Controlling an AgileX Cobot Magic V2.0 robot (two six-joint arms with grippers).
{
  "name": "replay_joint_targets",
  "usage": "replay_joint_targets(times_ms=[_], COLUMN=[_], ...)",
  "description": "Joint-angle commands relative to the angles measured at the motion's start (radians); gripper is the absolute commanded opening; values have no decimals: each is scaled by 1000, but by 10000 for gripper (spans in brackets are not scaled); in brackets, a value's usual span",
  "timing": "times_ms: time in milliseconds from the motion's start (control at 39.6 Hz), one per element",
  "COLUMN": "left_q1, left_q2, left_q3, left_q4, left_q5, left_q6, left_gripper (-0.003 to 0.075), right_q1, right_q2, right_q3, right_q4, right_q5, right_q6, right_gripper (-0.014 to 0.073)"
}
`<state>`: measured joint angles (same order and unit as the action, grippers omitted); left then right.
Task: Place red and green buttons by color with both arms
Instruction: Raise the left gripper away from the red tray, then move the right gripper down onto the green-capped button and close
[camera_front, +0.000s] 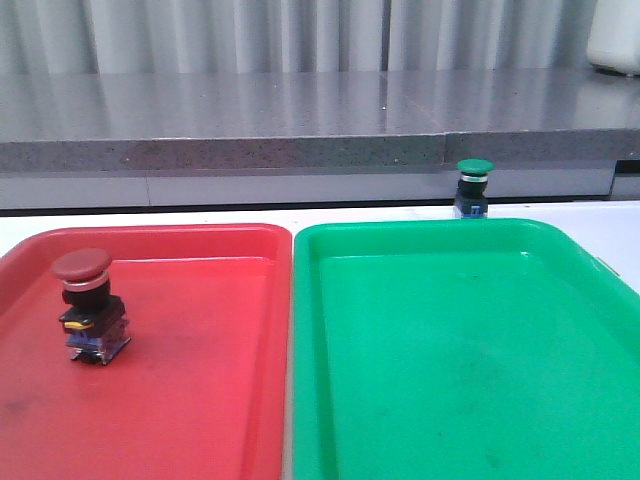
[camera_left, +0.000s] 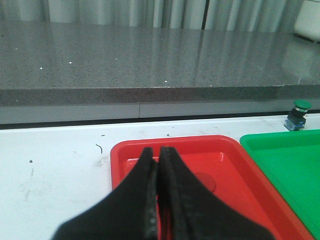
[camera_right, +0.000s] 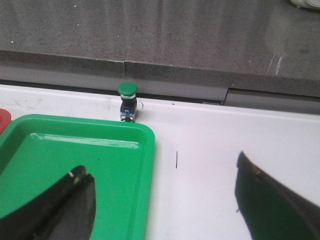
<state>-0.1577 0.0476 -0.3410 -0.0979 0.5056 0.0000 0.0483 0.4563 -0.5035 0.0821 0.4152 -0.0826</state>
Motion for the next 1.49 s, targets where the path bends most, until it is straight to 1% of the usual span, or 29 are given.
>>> replay_joint_targets(times_ms=[0, 379, 531, 606, 733, 859, 1011, 1086, 1263, 1339, 1465], left_q1=[2, 2, 2, 2, 2, 2, 2, 2, 2, 2, 2], left_q2=[10, 10, 10, 10, 10, 10, 10, 10, 10, 10, 10], left_q3=[-23, -23, -23, -23, -23, -23, -23, -23, -23, -23, -23], left_q4=[-14, -14, -14, -14, -14, -14, -14, -14, -14, -14, -14], left_q5=[-82, -82, -82, -82, -82, -82, -82, -82, -82, -82, -82], left_q6=[-12, -12, -12, -12, -12, -12, -12, -12, -12, -12, -12], left_gripper=[-20, -20, -20, -20, -20, -20, -20, -20, -20, -20, -20], right_q1=[-8, -8, -8, -8, -8, -8, 3, 30, 149, 171, 174], right_q2=[13, 13, 17, 48, 208, 414, 619, 719, 925, 1002, 1119], right_q3=[-37, -37, -37, -42, -90, -198, -322, -397, -563, -619, -716], right_q4=[7, 7, 7, 7, 7, 8, 8, 9, 9, 9, 4], right_q5=[-73, -73, -90, -109, -146, -171, -210, -199, -178, -178, -164], right_q6=[1, 1, 1, 1, 1, 1, 2, 2, 2, 24, 83], right_gripper=[590, 590, 590, 590, 590, 590, 588, 588, 587, 587, 587])
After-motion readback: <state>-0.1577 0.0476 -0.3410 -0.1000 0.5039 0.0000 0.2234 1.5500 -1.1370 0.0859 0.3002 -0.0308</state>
